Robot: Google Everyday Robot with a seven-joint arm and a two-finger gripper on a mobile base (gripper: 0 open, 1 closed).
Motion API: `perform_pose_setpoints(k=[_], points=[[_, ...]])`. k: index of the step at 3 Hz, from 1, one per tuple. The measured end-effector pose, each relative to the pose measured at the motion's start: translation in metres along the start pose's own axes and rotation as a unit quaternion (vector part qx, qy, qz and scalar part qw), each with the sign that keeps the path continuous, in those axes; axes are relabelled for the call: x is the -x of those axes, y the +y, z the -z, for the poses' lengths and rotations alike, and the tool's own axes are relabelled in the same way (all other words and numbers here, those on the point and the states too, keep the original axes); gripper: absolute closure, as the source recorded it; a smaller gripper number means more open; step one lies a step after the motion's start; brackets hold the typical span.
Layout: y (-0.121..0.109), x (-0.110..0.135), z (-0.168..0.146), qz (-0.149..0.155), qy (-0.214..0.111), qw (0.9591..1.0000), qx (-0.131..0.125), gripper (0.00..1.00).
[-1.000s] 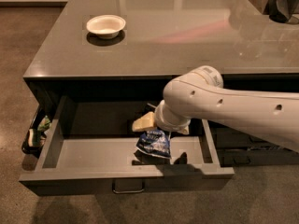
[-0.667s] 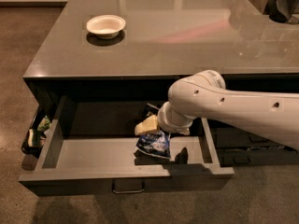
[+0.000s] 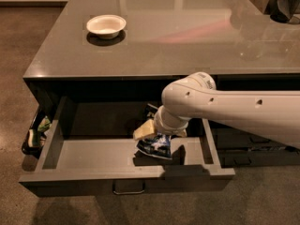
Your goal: Pick blue chip bag from top drawer and place on counter
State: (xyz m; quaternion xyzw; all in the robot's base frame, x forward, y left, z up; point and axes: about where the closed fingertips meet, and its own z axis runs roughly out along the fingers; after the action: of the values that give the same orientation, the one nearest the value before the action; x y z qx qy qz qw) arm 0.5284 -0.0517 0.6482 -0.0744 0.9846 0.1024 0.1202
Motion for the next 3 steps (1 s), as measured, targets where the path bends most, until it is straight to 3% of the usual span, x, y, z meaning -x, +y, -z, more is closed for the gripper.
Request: perform_pose_setpoints(k=[1,2,3], points=[[0.002,-0.001,-0.004,-0.022,0.018,0.9991,-0.032,0.0],[0.001,-0.003,-0.007,-0.021,0.02,0.999,-0.035,0.0],[0.01,-0.003,-0.03,-0.013,0.031,0.9991,-0.027,0.0]])
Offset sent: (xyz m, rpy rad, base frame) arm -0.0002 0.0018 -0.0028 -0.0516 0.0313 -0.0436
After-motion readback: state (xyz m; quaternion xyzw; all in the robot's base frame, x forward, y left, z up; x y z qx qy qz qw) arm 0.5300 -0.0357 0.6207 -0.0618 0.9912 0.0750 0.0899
